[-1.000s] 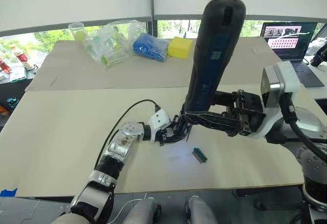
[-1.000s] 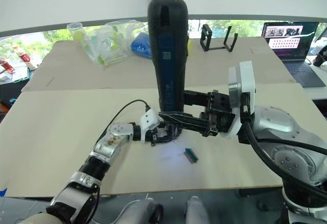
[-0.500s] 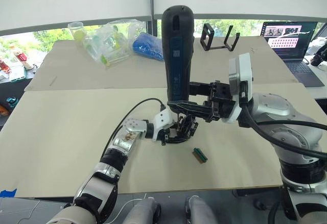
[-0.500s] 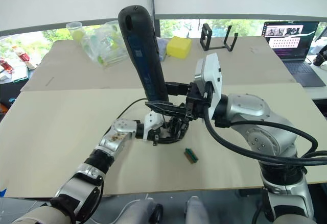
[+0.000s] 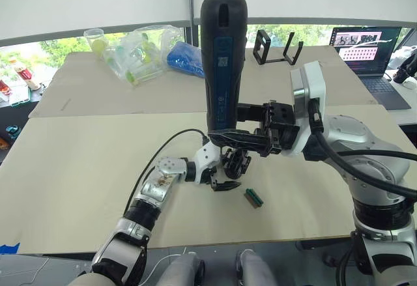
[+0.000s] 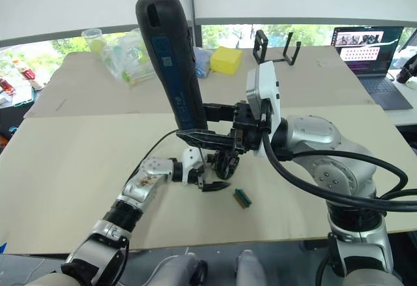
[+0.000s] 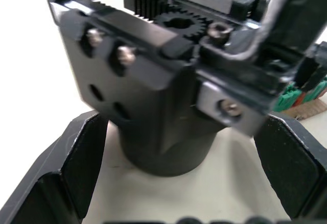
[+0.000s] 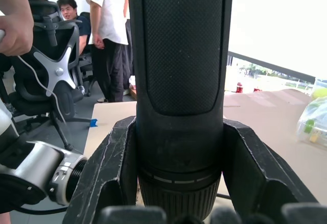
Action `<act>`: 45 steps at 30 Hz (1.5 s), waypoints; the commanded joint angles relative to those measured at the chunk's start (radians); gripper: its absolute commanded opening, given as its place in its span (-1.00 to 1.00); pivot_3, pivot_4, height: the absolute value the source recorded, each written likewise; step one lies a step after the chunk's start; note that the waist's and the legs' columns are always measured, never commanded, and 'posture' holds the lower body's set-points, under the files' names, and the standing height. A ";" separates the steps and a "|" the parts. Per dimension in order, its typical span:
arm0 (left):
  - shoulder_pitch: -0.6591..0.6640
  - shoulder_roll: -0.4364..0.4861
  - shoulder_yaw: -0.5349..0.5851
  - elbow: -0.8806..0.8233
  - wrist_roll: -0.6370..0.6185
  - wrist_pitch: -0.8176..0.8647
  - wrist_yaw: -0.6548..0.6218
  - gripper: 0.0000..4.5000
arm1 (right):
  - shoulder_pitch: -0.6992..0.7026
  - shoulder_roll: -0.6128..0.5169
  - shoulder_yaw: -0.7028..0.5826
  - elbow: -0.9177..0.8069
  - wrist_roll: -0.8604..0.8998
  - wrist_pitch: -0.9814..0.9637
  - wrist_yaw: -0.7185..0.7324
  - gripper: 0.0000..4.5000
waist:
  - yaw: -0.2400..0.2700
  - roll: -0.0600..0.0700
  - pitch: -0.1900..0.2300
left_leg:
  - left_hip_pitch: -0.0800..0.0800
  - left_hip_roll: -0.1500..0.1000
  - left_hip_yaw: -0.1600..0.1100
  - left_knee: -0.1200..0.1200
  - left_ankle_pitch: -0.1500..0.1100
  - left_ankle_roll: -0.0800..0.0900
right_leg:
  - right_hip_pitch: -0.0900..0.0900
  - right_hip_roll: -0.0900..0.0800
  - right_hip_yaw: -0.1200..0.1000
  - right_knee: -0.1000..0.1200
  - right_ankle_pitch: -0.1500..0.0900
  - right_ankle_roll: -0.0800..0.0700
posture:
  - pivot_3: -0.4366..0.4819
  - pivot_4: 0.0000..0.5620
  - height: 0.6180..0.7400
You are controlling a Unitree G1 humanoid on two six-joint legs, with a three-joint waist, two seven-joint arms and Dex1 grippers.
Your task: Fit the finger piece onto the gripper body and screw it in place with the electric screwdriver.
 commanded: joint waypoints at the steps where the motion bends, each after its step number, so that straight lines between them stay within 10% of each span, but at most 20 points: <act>1: 0.001 -0.011 0.000 -0.042 -0.009 0.009 0.028 0.77 | -0.033 0.005 -0.036 -0.014 0.013 -0.008 0.002 -0.15 | 0.001 0.000 0.000 | 0.000 0.000 0.000 0.000 0.000 0.000 | 0.000 0.000 0.000 0.000 0.000 0.000 | -0.05 -0.47 1.00; 5: -0.001 -0.007 -0.003 -0.039 -0.009 0.008 0.031 0.03 | -0.039 0.005 -0.026 -0.006 -0.013 -0.018 0.007 -0.15 | 0.000 0.000 0.000 | 0.000 0.000 0.000 0.000 0.000 0.000 | 0.000 0.000 0.000 0.000 0.000 0.000 | -0.05 -0.47 1.00; 45: 0.007 0.011 0.000 -0.057 -0.018 0.002 0.022 0.02 | 0.004 0.031 -0.004 0.010 -0.155 -0.022 0.061 -0.15 | -0.001 0.000 0.000 | 0.000 0.000 0.000 -0.001 0.000 0.000 | -0.001 0.000 0.000 0.000 0.000 0.000 | -0.05 -0.47 1.00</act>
